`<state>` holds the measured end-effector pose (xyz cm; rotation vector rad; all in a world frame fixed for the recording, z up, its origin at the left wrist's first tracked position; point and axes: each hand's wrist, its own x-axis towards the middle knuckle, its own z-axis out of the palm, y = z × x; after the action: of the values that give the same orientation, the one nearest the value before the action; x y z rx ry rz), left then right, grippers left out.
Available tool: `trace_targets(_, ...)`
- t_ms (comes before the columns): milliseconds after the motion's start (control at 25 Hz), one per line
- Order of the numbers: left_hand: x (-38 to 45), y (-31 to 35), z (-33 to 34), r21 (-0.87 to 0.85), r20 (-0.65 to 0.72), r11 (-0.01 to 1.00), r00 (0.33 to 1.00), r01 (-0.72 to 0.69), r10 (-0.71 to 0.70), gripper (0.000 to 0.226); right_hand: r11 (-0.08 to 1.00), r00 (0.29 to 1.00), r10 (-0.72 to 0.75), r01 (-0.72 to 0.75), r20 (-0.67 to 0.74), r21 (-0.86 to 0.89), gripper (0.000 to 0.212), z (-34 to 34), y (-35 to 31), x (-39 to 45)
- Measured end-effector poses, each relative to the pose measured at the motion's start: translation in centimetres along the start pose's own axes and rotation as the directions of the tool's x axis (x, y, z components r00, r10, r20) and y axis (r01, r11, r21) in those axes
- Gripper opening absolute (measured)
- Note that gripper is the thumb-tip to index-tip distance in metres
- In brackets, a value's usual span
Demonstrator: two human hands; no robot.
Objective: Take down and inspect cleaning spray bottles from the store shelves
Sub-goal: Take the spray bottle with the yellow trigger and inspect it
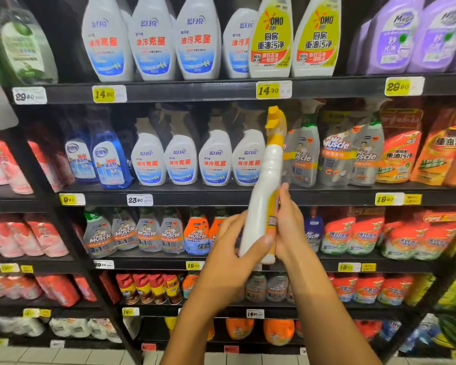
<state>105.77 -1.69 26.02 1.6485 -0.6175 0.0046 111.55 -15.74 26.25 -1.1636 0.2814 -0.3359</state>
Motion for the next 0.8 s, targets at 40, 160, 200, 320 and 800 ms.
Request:
trace_targets(40,0.0,-0.2,0.0,-0.06,-0.007,0.998,1.0,0.017,-0.018,0.049,1.0,1.0,-0.024,0.024,-0.015,-0.011,0.039,0.0,-0.3,-0.3)
trace_targets(160,-0.1,-0.8,0.3,-0.131,-0.077,0.99,0.995,0.053,-0.064,0.049,0.998,0.998,-0.063,0.063,0.002,0.006,0.038,-0.2,-0.7,-1.2)
trace_targets(200,-0.1,-1.0,0.3,-0.136,-0.102,0.989,0.993,0.051,-0.065,0.048,0.997,0.997,-0.074,0.074,0.015,0.005,0.037,-0.3,-0.8,-1.5)
trace_targets(320,0.0,-1.7,-0.7,-0.257,-0.098,0.965,0.992,0.052,-0.08,0.045,0.995,0.992,-0.095,0.091,0.087,0.044,0.031,-0.7,-1.5,-2.0)
trace_targets(800,0.8,-3.7,-0.3,-0.885,0.186,0.394,0.964,0.248,-0.188,0.06,0.968,0.831,-0.052,-0.094,0.553,0.233,0.049,0.6,-9.1,-2.1)
